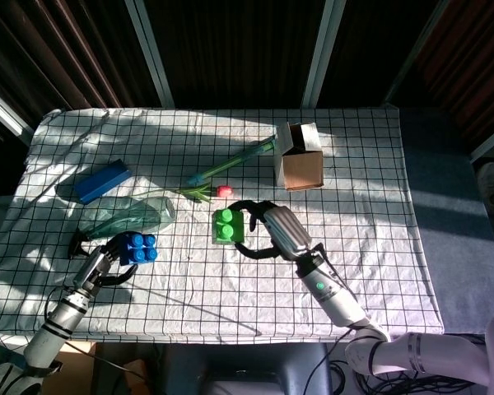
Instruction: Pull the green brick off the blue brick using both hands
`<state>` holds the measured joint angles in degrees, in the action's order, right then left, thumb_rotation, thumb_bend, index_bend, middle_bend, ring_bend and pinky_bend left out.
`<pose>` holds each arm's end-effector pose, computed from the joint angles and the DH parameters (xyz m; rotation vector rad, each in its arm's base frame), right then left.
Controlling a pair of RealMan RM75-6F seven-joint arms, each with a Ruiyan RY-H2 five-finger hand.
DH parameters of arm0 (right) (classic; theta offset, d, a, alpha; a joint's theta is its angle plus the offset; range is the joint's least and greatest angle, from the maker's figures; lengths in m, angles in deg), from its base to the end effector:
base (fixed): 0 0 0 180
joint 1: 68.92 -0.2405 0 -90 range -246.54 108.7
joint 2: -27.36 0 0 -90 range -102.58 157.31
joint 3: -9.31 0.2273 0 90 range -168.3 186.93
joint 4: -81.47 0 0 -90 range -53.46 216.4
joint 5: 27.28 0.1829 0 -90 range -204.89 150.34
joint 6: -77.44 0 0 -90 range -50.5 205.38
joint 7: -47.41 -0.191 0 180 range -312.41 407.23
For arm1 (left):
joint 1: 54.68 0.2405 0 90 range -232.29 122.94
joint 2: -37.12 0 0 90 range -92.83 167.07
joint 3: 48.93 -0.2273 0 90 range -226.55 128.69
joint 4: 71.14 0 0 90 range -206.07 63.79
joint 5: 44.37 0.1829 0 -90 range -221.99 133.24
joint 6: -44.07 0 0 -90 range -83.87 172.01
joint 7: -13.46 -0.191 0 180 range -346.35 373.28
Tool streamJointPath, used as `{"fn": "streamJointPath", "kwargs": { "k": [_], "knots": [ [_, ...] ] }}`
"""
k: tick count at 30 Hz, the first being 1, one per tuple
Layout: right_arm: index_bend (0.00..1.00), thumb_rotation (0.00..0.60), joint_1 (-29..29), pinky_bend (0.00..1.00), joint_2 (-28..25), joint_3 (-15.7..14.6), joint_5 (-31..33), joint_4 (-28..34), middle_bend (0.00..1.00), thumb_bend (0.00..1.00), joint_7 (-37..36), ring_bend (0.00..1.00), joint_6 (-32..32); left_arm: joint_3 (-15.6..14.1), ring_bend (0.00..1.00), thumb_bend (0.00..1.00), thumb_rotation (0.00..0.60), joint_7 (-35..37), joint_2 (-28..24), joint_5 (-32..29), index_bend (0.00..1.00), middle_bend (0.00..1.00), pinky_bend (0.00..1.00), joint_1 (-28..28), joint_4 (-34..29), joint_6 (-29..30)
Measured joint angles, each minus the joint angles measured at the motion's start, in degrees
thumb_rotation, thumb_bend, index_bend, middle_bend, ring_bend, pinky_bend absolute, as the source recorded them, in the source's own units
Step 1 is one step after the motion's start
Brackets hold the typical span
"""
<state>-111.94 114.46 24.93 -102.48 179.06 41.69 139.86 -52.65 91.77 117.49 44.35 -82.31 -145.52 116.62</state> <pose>-0.0213 -0.3366 0.0322 1.7535 -1.2630 1.5874 -0.2169 0.3018 0.0519 -1.1371 -2.1125 -1.6897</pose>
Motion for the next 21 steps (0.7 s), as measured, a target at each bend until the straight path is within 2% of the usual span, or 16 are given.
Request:
{"fn": "streamJointPath", "kwargs": {
  "k": [5, 10, 13, 14, 16, 17, 19, 20, 21],
  "knots": [
    [0.76, 0.600, 1.87, 0.34, -1.19, -5.07, -0.31, -7.19, 0.63, 0.40, 0.96, 0.47, -2.62, 0.02, 0.36, 0.69, 0.600, -20.76, -0.26, -3.92, 0.73, 0.78, 0.15, 1.49, -0.49, -1.90],
    [0.72, 0.600, 2.90, 0.34, 0.54, -9.07, -1.00, -15.54, 0.62, 0.40, 1.17, 0.44, -5.55, 0.87, 0.36, 0.68, 0.600, -42.90, 1.25, -8.52, 0.73, 0.77, 0.15, 2.91, -0.98, -2.85],
    [0.67, 0.600, 3.19, 0.34, 2.45, -11.13, -1.96, -19.75, 0.59, 0.40, 1.81, 0.41, -7.15, 1.85, 0.36, 0.67, 0.600, -53.87, 3.28, -11.27, 0.71, 0.74, 0.14, 3.69, -0.73, -3.09],
    [0.64, 0.600, 3.25, 0.34, 2.96, -11.63, -2.43, -20.62, 0.57, 0.40, 1.97, 0.40, -7.45, 2.19, 0.35, 0.66, 0.600, -56.51, 3.99, -12.04, 0.69, 0.70, 0.14, 3.90, -0.59, -3.21],
    [0.53, 0.600, 3.36, 0.33, 3.52, -12.41, -3.69, -21.71, 0.49, 0.40, 2.15, 0.34, -7.73, 2.93, 0.32, 0.65, 0.600, -61.51, 5.61, -13.45, 0.65, 0.64, 0.13, 4.28, -0.04, -3.49],
    [0.48, 0.600, 3.36, 0.32, 3.56, -12.75, -4.24, -22.05, 0.45, 0.40, 2.21, 0.31, -7.96, 3.22, 0.28, 0.64, 0.600, -63.21, 6.27, -13.86, 0.58, 0.56, 0.12, 4.42, 0.26, -3.60],
    [0.31, 0.600, 3.24, 0.27, 3.31, -13.36, -5.00, -22.45, 0.34, 0.38, 2.41, 0.21, -8.87, 3.65, 0.18, 0.58, 0.600, -66.33, 7.42, -14.36, 0.44, 0.40, 0.08, 4.61, 0.96, -3.99],
    [0.20, 0.600, 3.17, 0.23, 3.01, -13.56, -5.10, -22.44, 0.27, 0.35, 2.55, 0.16, -9.38, 3.69, 0.11, 0.52, 0.600, -67.33, 7.66, -14.40, 0.34, 0.30, 0.05, 4.63, 1.15, -4.35],
    [0.10, 0.600, 3.10, 0.19, 2.59, -13.70, -5.15, -22.31, 0.22, 0.32, 2.70, 0.11, -9.87, 3.69, 0.07, 0.49, 0.600, -68.04, 7.74, -14.45, 0.28, 0.26, 0.03, 4.62, 1.22, -4.86]
  ]
}}
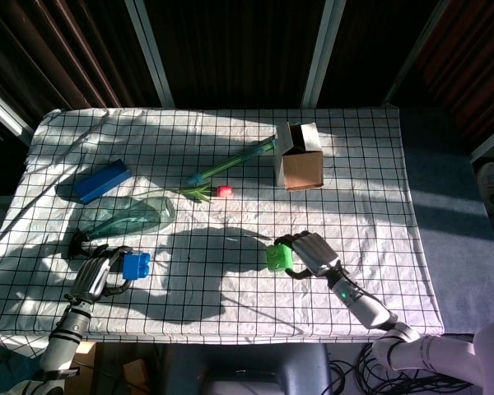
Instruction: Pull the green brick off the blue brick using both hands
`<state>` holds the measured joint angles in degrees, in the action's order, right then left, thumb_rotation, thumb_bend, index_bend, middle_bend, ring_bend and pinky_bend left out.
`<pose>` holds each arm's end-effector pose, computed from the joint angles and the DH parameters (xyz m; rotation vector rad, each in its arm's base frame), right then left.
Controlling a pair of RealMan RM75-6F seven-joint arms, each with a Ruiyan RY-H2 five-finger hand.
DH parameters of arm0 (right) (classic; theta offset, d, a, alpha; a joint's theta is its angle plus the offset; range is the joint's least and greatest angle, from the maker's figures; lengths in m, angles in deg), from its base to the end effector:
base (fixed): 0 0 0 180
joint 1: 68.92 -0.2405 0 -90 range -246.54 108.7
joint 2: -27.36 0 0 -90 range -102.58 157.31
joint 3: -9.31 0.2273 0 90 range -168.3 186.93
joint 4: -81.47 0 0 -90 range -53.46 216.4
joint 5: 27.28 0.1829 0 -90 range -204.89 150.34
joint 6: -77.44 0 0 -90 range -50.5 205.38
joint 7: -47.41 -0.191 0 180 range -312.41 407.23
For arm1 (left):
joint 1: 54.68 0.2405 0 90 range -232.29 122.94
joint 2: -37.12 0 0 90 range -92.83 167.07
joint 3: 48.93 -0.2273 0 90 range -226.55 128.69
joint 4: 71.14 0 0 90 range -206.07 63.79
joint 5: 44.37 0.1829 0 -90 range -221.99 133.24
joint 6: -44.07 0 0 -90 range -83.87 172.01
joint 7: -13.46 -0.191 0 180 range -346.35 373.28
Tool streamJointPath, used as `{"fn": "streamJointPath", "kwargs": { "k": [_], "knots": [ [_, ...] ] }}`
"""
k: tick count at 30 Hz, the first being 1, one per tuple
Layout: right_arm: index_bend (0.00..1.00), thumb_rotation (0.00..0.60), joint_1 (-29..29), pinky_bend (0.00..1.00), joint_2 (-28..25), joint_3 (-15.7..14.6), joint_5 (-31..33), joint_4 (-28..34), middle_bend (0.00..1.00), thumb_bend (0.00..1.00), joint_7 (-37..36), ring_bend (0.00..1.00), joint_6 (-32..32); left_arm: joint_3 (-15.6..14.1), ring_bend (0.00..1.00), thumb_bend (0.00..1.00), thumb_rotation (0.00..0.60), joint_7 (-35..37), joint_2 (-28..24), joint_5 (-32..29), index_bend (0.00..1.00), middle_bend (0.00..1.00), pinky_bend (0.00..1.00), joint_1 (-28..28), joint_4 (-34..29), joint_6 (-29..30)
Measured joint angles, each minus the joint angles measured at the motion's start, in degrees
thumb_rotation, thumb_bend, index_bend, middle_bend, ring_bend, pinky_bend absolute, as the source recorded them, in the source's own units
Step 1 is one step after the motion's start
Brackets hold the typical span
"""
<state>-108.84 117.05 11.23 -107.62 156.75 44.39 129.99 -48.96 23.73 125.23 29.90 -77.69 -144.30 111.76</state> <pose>-0.1507 -0.3332 -0.0353 2.0252 -1.0695 0.9497 -0.2599 0.2950 0.0214 -1.5090 -1.2765 -0.9781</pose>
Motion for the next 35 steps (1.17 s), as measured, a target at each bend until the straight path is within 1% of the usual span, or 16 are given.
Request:
{"fn": "streamJointPath", "kwargs": {
  "k": [2, 4, 6, 9, 12, 15, 18, 19, 21, 23, 25, 26, 28, 31, 33, 35],
  "knots": [
    [0.01, 0.600, -0.03, 0.16, -1.12, -0.11, -0.19, 0.72, 0.15, 0.26, 0.20, 0.05, -0.40, 0.00, 0.01, 0.44, 0.600, -0.77, -0.13, -0.04, 0.16, 0.16, 0.00, -0.11, -0.27, -1.52],
    [0.00, 0.600, 0.08, 0.12, -2.16, -0.18, -0.46, 1.45, 0.09, 0.22, 0.28, 0.02, -0.23, 0.00, 0.00, 0.41, 0.600, -1.01, -0.64, 0.07, 0.09, 0.09, 0.00, -0.27, -0.87, -2.94],
    [0.00, 0.600, 0.14, 0.08, -3.22, -0.30, -0.46, 2.31, 0.04, 0.17, 0.41, 0.00, -0.49, -0.12, 0.00, 0.37, 0.600, -1.26, -1.39, 0.38, 0.03, 0.03, 0.00, -0.37, -1.49, -3.60],
    [0.00, 0.600, 0.37, 0.04, -5.68, -0.48, -0.25, 4.57, 0.00, 0.15, 0.87, 0.00, -0.95, -0.48, 0.00, 0.32, 0.600, -1.49, -3.10, 1.32, 0.00, 0.00, 0.00, -0.34, -3.36, -3.87],
    [0.00, 0.600, 1.22, 0.03, -8.64, -0.65, -0.47, 7.35, 0.00, 0.14, 1.00, 0.00, 0.04, -0.88, 0.00, 0.31, 0.600, -1.91, -5.81, 3.26, 0.00, 0.00, 0.00, 0.03, -6.24, -2.68],
    [0.00, 0.600, 2.60, 0.01, -12.22, -1.06, -1.05, 10.32, 0.00, 0.14, 0.80, 0.00, 1.95, -1.31, 0.00, 0.31, 0.600, -3.32, -9.02, 5.54, 0.00, 0.00, 0.00, 1.05, -8.72, 0.78],
    [0.00, 0.600, 5.14, 0.00, -16.96, -2.01, -1.04, 14.11, 0.00, 0.14, 2.31, 0.00, 4.98, -1.76, 0.00, 0.33, 0.600, -7.46, -12.00, 7.02, 0.00, 0.00, 0.00, 3.07, -11.29, 6.10],
    [0.00, 0.600, 6.54, 0.00, -19.02, -2.52, -0.83, 15.56, 0.00, 0.14, 3.92, 0.00, 6.66, -1.89, 0.00, 0.33, 0.600, -9.99, -13.20, 7.21, 0.00, 0.00, 0.00, 4.25, -12.47, 8.62],
    [0.00, 0.600, 9.06, 0.00, -21.44, -3.37, -0.35, 17.30, 0.00, 0.14, 7.47, 0.00, 9.91, -1.99, 0.00, 0.33, 0.600, -14.43, -14.83, 7.08, 0.00, 0.00, 0.00, 6.56, -14.34, 12.85],
    [0.00, 0.600, 12.78, 0.00, -22.95, -4.31, 0.15, 18.83, 0.00, 0.14, 12.71, 0.00, 15.29, -2.11, 0.00, 0.34, 0.600, -19.76, -16.41, 6.49, 0.00, 0.00, 0.00, 10.11, -16.40, 18.20],
    [0.00, 0.600, 17.13, 0.00, -23.70, -5.26, 0.31, 19.71, 0.00, 0.14, 17.39, 0.00, 22.01, -2.38, 0.00, 0.35, 0.600, -23.51, -17.58, 6.03, 0.00, 0.00, 0.00, 14.02, -17.80, 22.79],
    [0.00, 0.600, 19.18, 0.00, -23.89, -5.67, 0.25, 19.88, 0.00, 0.14, 18.74, 0.00, 25.11, -2.55, 0.00, 0.35, 0.600, -24.29, -17.85, 6.03, 0.00, 0.00, 0.00, 15.40, -17.97, 24.07],
    [0.00, 0.600, 24.39, 0.00, -24.12, -6.55, -0.03, 19.71, 0.00, 0.14, 19.90, 0.00, 32.26, -2.97, 0.00, 0.35, 0.600, -24.11, -18.25, 5.89, 0.00, 0.00, 0.00, 17.16, -17.67, 25.23],
    [0.00, 0.600, 31.50, 0.00, -24.18, -7.47, -0.50, 18.44, 0.00, 0.14, 17.54, 0.00, 40.03, -3.60, 0.00, 0.35, 0.600, -20.57, -18.96, 5.69, 0.00, 0.00, 0.00, 18.26, -16.69, 24.57],
    [0.00, 0.600, 33.92, 0.00, -24.38, -8.11, -1.35, 17.13, 0.00, 0.14, 15.36, 0.00, 42.10, -3.95, 0.00, 0.35, 0.600, -18.33, -19.30, 6.48, 0.00, 0.00, 0.00, 18.90, -16.00, 24.45],
    [0.00, 0.600, 35.20, 0.00, -24.57, -8.14, -1.86, 16.12, 0.00, 0.14, 13.29, 0.00, 42.56, -4.41, 0.00, 0.35, 0.600, -17.21, -19.49, 8.24, 0.00, 0.00, 0.00, 19.38, -15.53, 24.51]
  ]
}}
